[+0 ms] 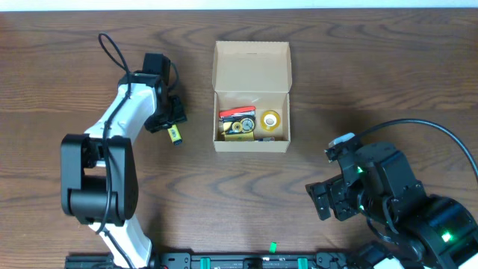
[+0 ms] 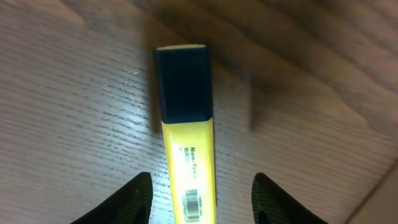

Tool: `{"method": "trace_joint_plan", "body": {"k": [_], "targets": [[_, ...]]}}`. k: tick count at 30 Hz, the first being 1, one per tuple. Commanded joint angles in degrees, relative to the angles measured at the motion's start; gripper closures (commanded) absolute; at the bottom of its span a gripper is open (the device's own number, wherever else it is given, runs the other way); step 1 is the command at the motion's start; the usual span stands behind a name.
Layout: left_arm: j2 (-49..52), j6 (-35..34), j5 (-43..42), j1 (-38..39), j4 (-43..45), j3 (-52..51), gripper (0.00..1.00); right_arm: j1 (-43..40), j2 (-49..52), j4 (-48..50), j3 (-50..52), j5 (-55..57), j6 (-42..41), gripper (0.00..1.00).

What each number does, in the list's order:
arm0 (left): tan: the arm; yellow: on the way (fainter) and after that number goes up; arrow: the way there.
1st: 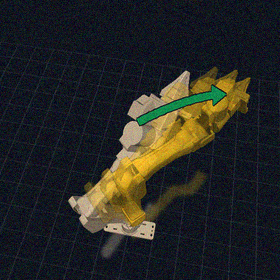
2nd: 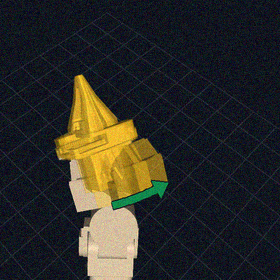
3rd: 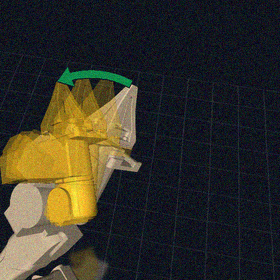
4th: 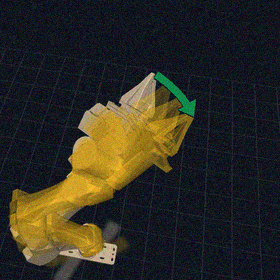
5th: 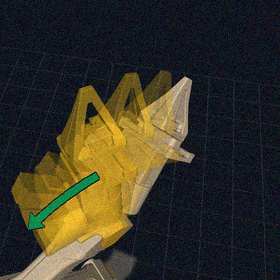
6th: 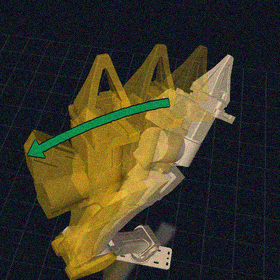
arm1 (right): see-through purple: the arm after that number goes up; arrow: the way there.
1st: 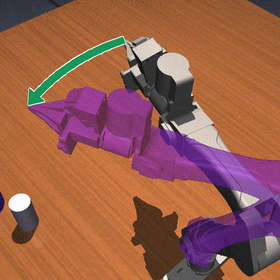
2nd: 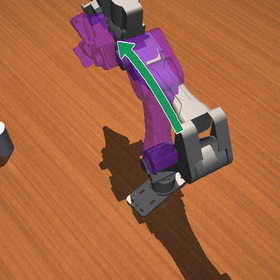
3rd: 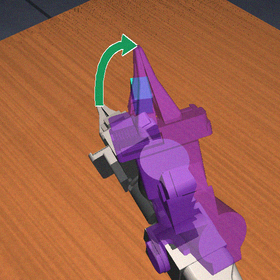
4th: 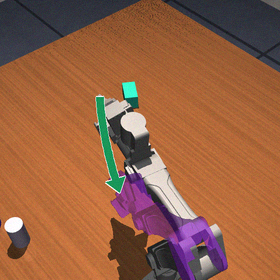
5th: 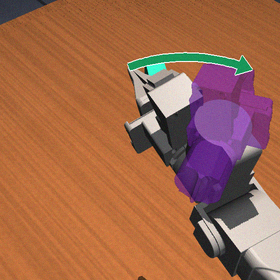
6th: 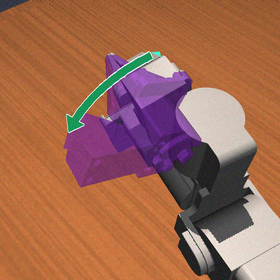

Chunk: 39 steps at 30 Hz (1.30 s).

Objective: Pack container
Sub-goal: 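Lower the left gripper onto the yellow highlighter and grasp it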

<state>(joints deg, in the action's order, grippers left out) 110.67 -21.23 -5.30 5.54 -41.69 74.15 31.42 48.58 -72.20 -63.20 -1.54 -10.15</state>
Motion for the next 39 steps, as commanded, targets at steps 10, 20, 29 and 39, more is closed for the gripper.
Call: {"method": "trace_joint_plan", "body": {"k": [10, 20, 29, 39], "targets": [[3.4, -2.2, 0.8, 0.1, 0.2, -0.2, 0.54, 0.4, -0.2, -0.1, 0.1, 0.0, -0.1, 0.01], [4.9, -2.9, -0.7, 0.1, 0.0, -0.2, 0.59, 0.4, -0.2, 0.0, 0.1, 0.0, -0.1, 0.01], [4.9, -8.2, -1.9, 0.1, -1.4, -0.2, 0.8, 0.4, -0.2, 0.0, 0.1, 0.0, -0.1, 0.01], [4.9, -21.9, -4.5, 0.1, -3.8, 0.1, 0.94, 0.4, -0.2, 0.0, 0.1, 0.0, -0.1, 0.01]]}}
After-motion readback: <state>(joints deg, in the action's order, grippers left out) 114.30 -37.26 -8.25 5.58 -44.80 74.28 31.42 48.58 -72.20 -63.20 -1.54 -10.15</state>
